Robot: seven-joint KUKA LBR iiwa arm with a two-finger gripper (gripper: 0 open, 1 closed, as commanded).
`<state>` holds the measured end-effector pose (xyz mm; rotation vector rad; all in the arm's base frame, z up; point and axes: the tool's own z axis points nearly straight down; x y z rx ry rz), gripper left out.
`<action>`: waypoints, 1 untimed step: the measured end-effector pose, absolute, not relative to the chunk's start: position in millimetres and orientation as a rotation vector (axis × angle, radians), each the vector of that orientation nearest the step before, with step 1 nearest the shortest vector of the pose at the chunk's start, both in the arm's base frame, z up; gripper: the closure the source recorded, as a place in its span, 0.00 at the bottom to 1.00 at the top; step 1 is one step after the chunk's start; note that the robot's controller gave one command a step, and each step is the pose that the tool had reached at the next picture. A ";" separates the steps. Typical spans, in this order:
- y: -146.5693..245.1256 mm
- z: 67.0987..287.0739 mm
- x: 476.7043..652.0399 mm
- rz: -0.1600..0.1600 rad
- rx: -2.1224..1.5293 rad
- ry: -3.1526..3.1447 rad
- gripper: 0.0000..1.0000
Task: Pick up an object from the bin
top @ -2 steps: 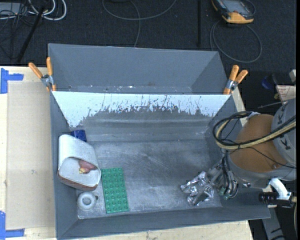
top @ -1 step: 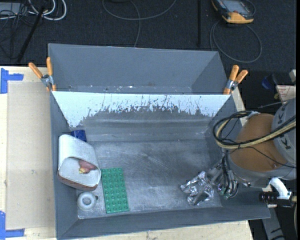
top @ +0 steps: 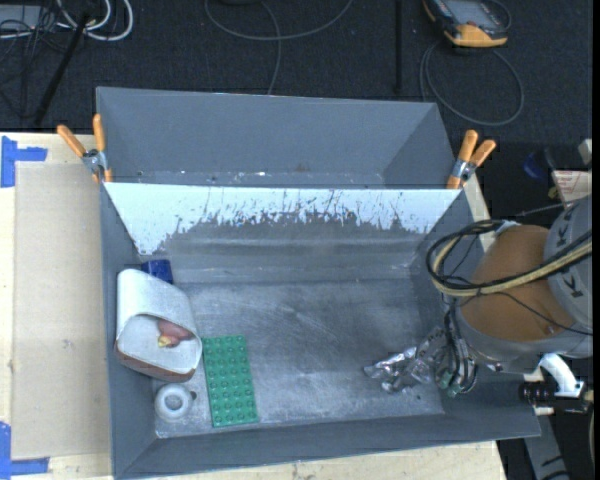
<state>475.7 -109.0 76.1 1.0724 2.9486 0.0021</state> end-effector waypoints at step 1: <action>-109.5 123.4 476.6 0.001 1.068 2.951 1.00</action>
Offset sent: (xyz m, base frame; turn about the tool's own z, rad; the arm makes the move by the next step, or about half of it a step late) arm -0.0001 -0.0002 0.0455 0.0000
